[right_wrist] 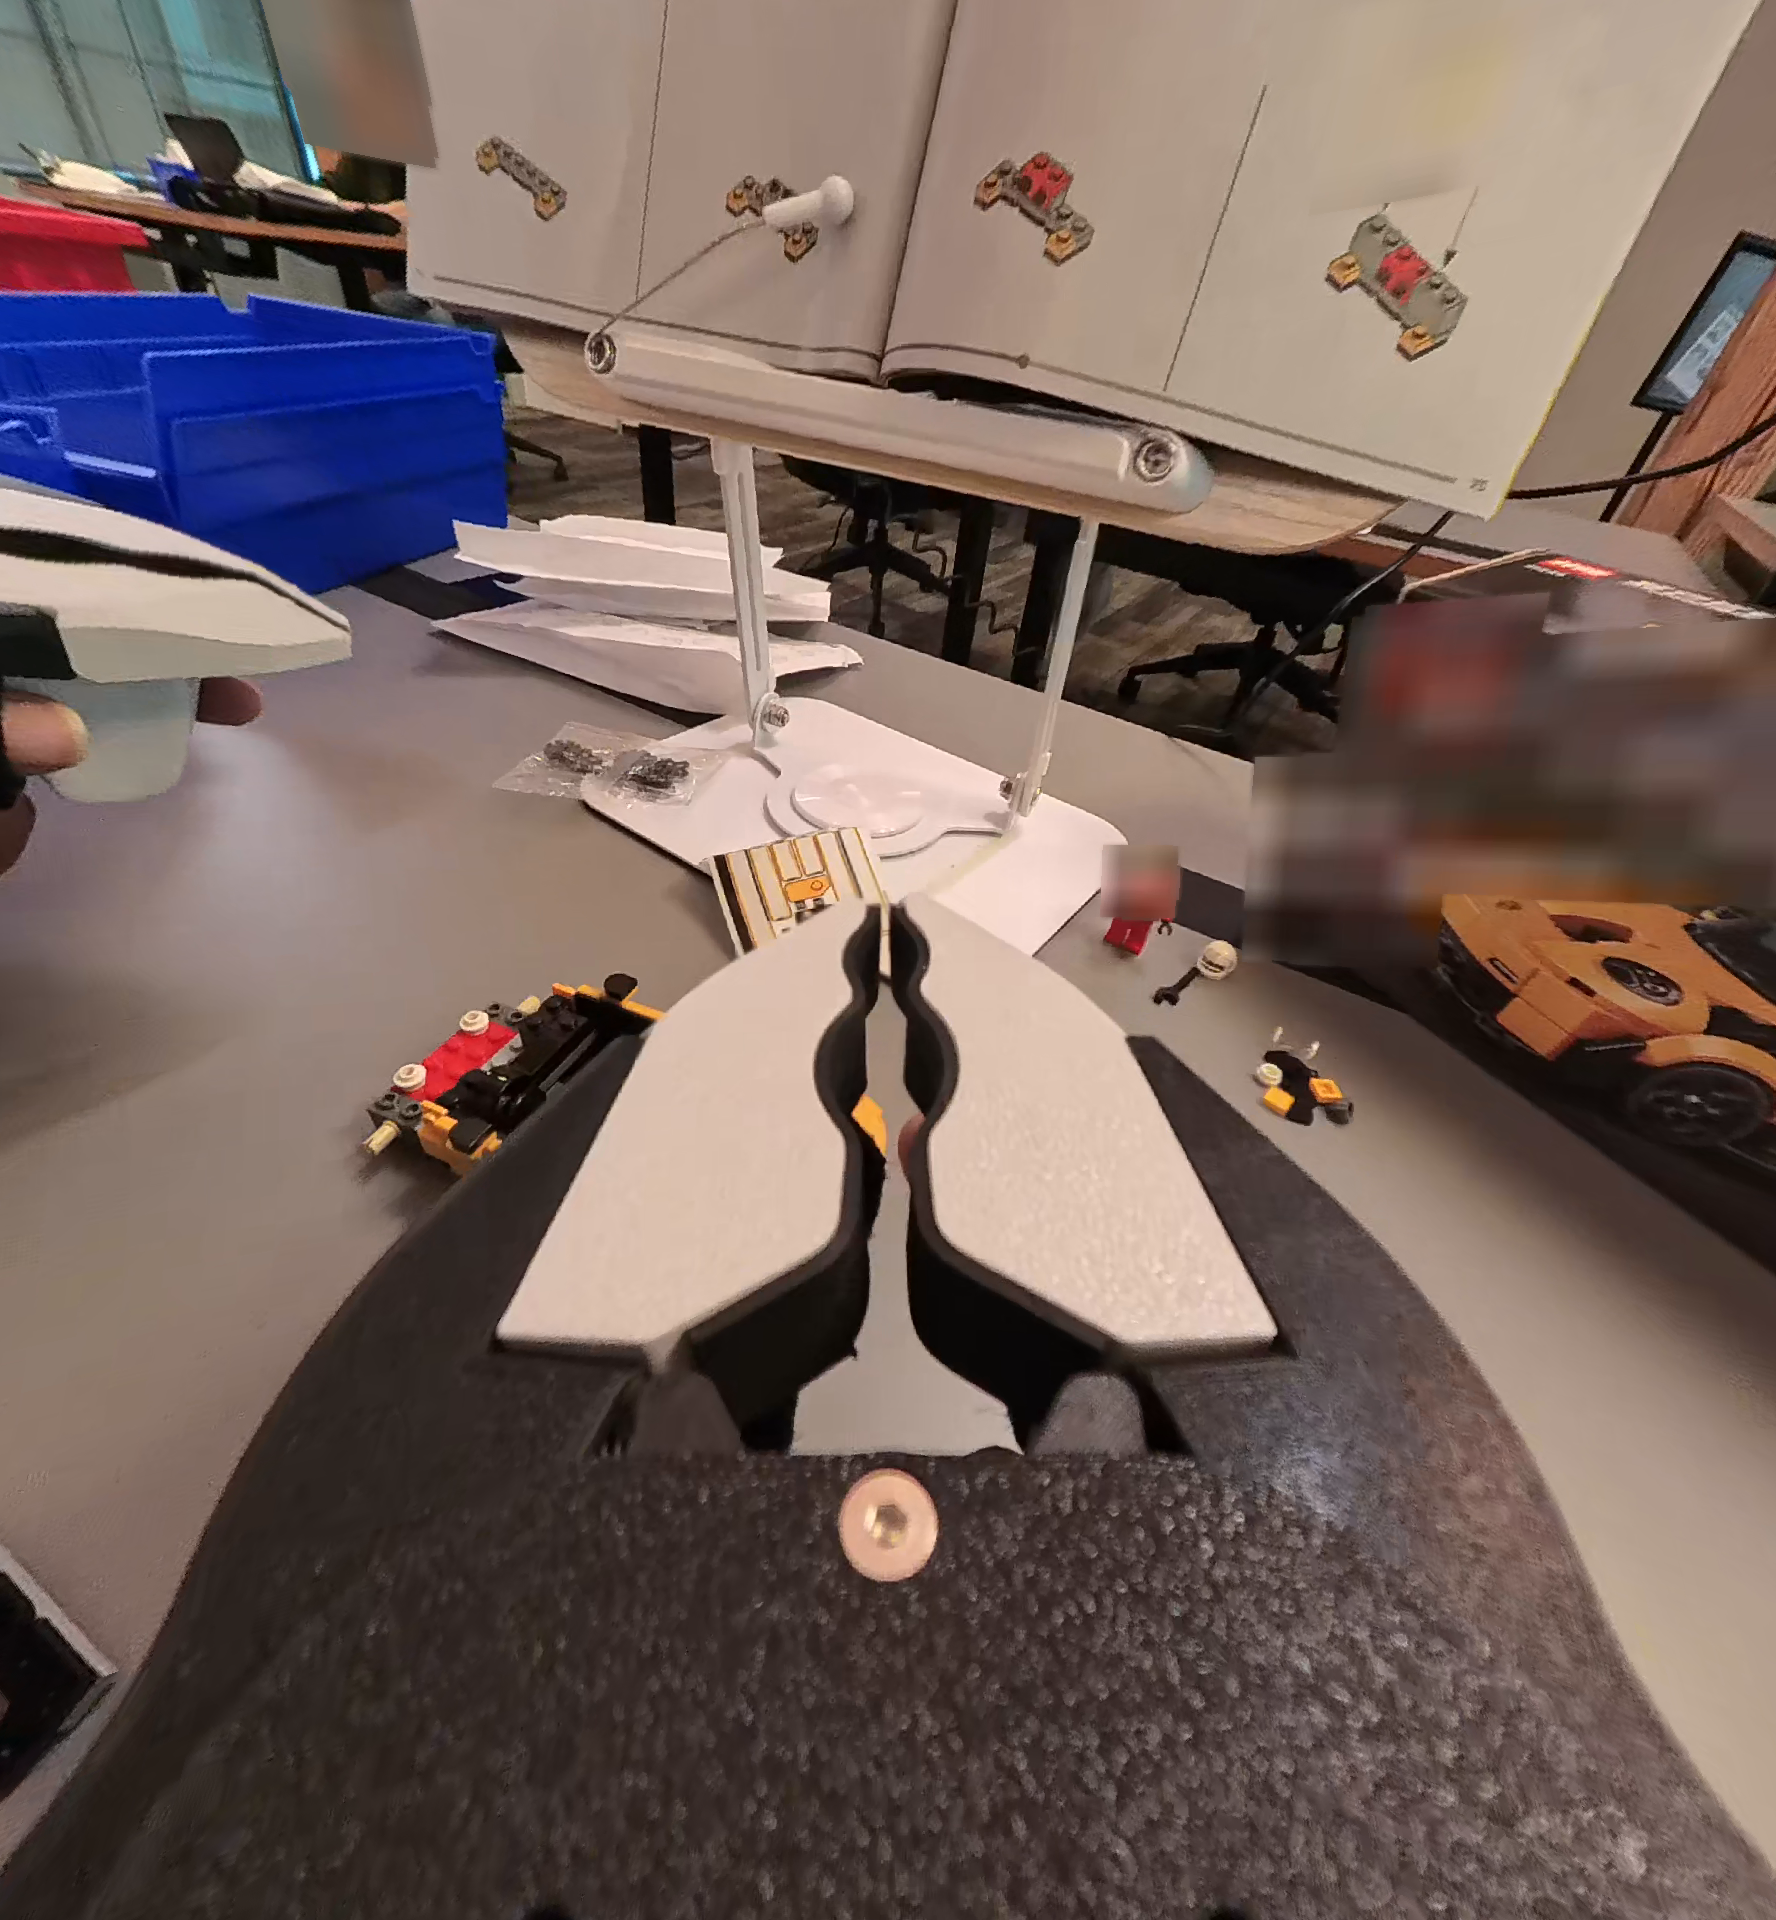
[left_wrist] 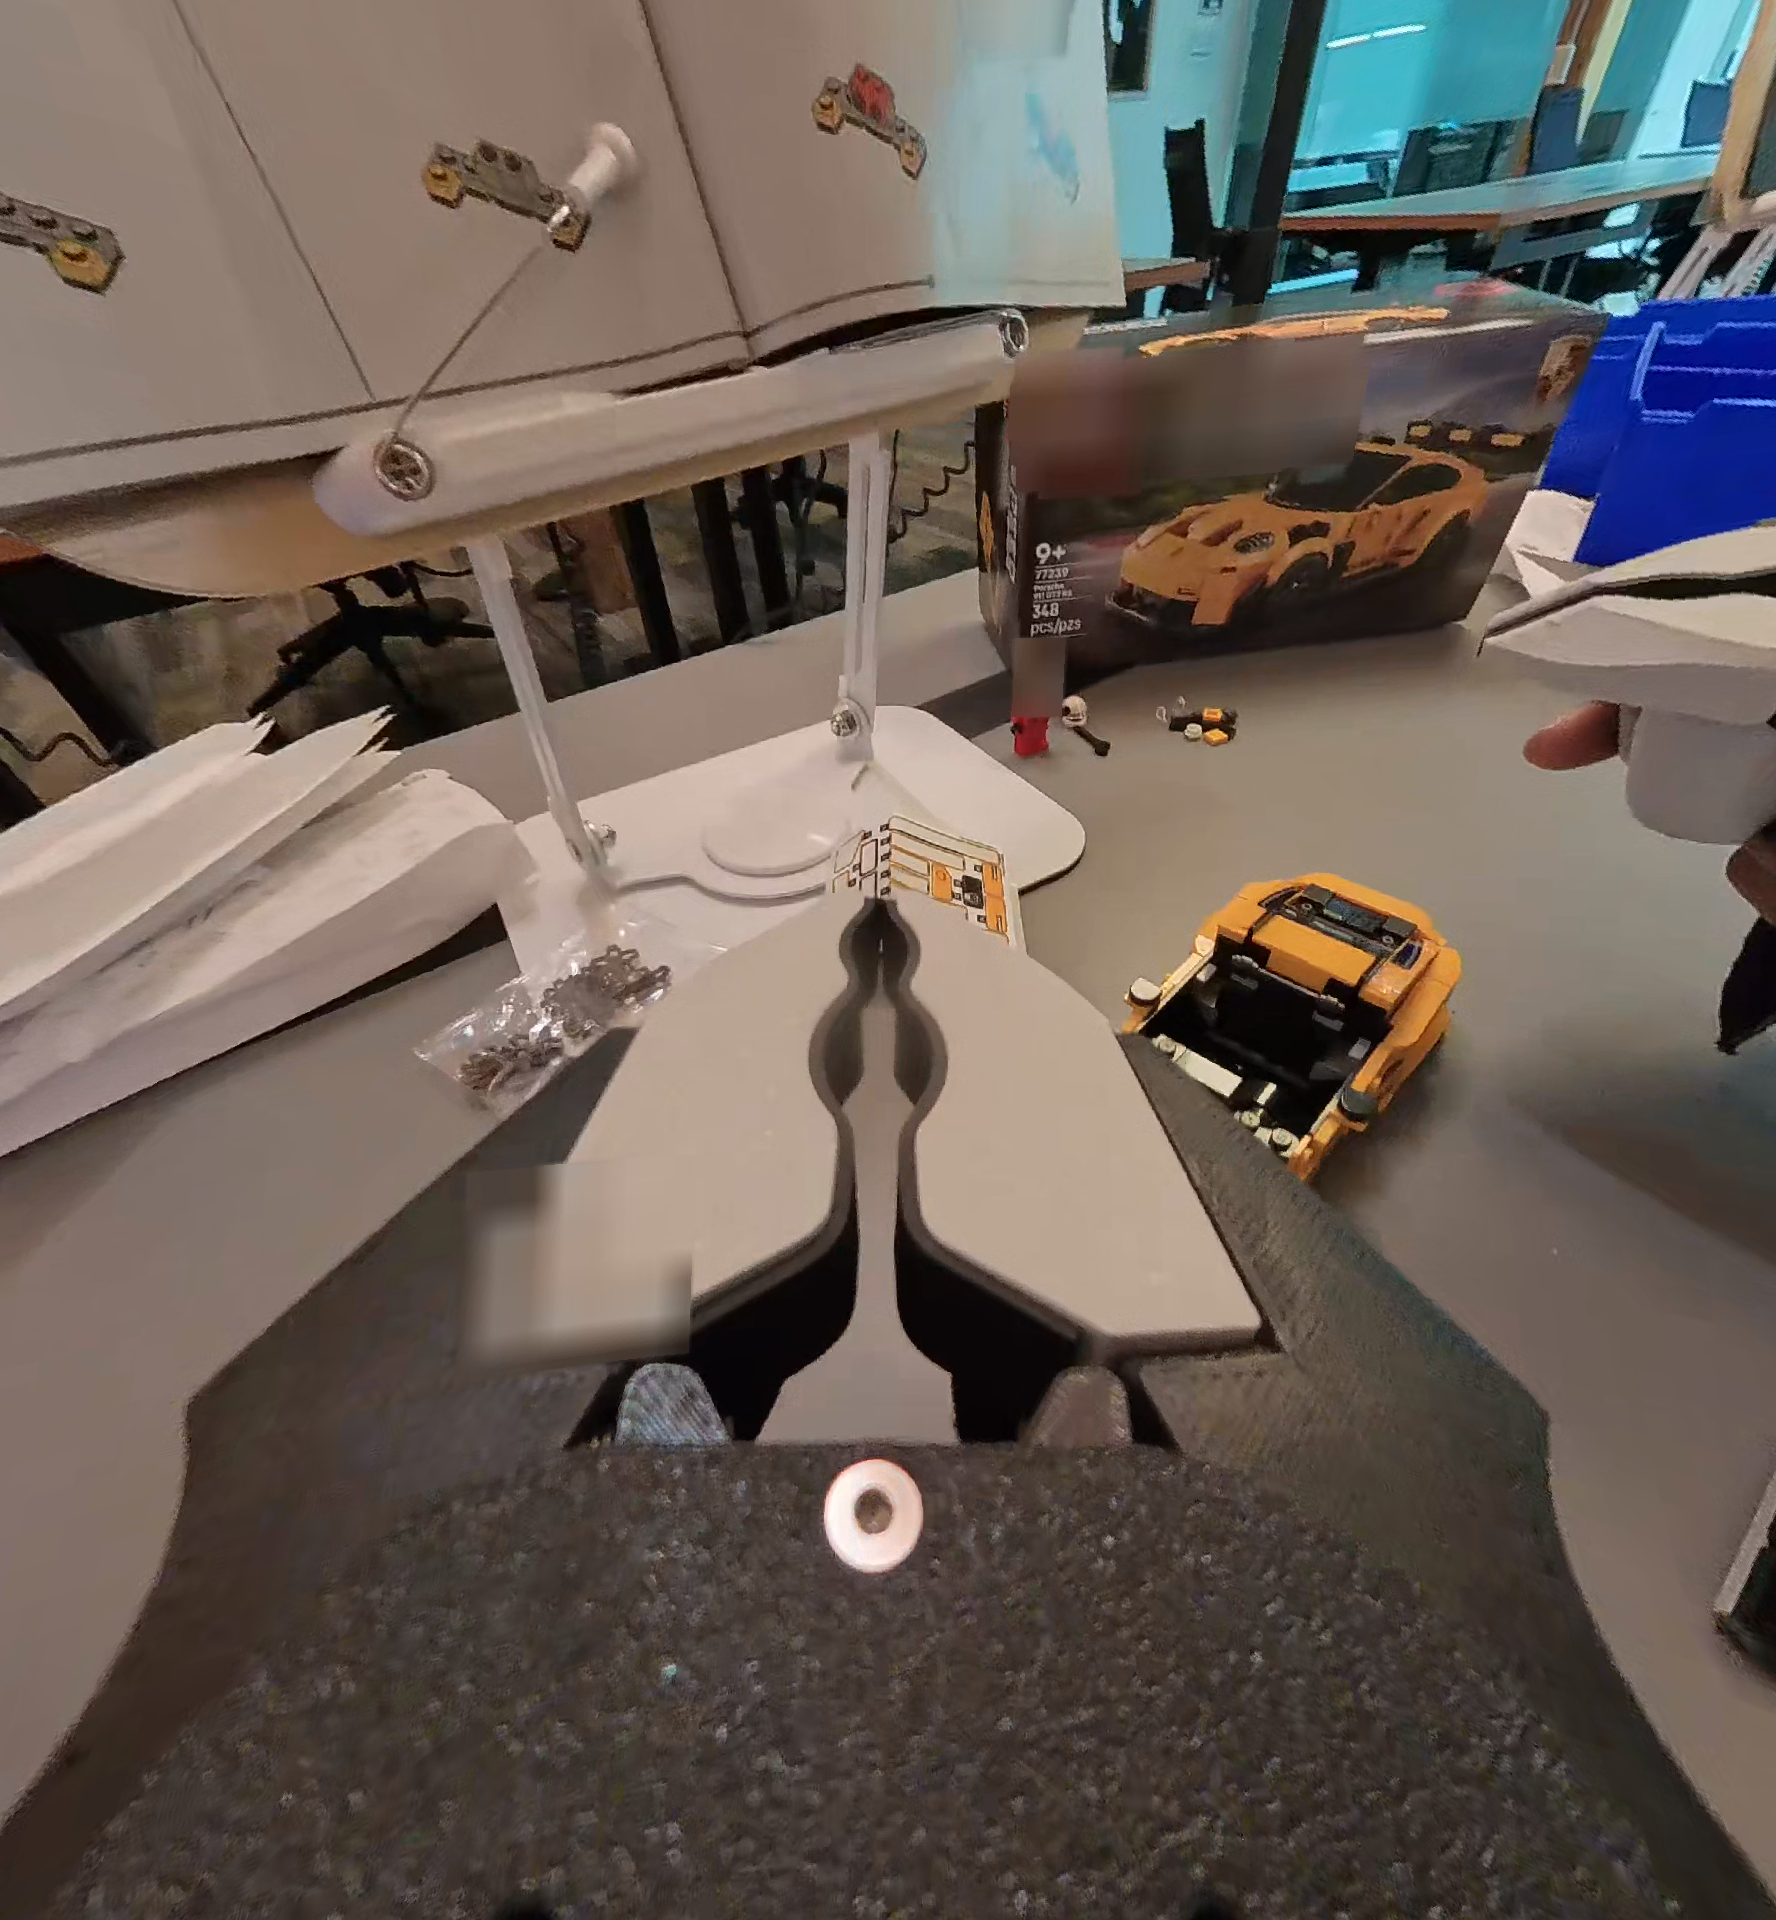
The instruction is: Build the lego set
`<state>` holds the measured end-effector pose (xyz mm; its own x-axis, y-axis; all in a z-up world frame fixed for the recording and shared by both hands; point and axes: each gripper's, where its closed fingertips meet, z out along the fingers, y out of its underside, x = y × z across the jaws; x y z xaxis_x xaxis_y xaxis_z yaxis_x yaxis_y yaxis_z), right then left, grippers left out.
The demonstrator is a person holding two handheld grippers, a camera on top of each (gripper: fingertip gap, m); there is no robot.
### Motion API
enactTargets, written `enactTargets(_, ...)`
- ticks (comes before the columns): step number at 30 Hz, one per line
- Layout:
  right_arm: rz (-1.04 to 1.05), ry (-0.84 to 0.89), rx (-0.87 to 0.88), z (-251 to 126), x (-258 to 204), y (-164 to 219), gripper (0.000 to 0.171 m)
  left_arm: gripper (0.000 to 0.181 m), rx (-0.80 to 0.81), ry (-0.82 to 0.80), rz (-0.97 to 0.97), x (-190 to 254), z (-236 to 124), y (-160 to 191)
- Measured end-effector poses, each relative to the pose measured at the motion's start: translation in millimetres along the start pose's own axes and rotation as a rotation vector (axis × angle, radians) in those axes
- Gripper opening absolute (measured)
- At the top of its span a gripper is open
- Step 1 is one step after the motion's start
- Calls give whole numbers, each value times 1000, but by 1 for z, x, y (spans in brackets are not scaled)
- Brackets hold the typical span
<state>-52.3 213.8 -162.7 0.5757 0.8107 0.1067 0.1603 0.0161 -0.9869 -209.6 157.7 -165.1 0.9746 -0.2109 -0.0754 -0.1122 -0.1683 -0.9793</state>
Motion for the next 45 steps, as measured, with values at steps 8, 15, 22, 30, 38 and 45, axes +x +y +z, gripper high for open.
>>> enactTargets(8,4,-86,-67,5,-17,12,7,0,-110,152,108,27,7,21)
enactTargets(15,-27,-151,-218,10,-28,37,29,26,-256,320,140,59,14,54)
enactTargets(22,-199,-235,-422,2,-40,63,48,63,-400,414,158,75,17,85)
enactTargets(30,-272,-241,-510,0,-41,82,51,58,-460,427,217,78,22,96)
enactTargets(38,-204,-259,-502,1,-34,83,52,42,-499,485,187,92,4,91)
enactTargets(45,-219,-194,-484,4,-22,82,45,31,-487,590,175,106,-5,88)
